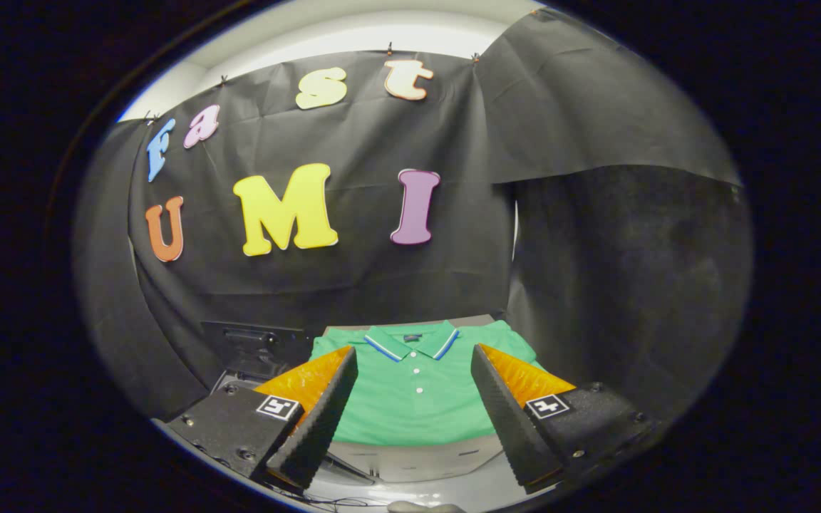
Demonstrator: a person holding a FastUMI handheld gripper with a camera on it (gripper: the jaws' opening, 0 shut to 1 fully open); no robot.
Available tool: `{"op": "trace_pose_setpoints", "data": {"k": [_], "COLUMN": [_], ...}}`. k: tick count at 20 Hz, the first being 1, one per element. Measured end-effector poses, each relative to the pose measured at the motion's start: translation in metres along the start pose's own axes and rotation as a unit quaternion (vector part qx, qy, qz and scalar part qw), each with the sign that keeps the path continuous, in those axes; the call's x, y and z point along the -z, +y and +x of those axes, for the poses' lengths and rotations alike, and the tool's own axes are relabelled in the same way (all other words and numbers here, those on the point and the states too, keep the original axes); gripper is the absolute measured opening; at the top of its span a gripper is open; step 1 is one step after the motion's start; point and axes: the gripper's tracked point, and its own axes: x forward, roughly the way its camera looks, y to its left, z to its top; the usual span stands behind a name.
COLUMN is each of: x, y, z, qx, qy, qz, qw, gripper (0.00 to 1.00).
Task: Put the clothes into the washing machine and then close the washing machine lid.
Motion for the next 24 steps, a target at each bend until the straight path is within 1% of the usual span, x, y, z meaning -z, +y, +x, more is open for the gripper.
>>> {"op": "trace_pose_setpoints", "data": {"k": [3,6,10,14,15,16,17,19,21,24], "x": [0.003,0.020,0.052,0.092,0.101,0.100,0.099,0.103,0.103,0.103], "y": [-0.004,-0.003,-0.004,-0.004,-0.008,-0.006,-0.008,-0.004,-0.002,-0.003], "z": [0.051,0.100,0.143,0.163,0.165,0.163,0.172,0.170,0.171,0.169], "qx": [-0.008,-0.018,-0.016,-0.011,0.000,-0.006,0.002,-0.004,-0.015,-0.009], "qy": [0.052,0.109,0.180,0.248,0.261,0.258,0.257,0.264,0.267,0.264], "qz": [0.005,0.010,-0.006,-0.035,-0.044,-0.043,-0.045,-0.045,-0.047,-0.039], "qw": [0.999,0.994,0.983,0.968,0.964,0.965,0.965,0.963,0.962,0.964], "gripper": [1.00,1.00,1.00,1.00,1.00,1.00,1.00,0.96,0.95,0.87]}}
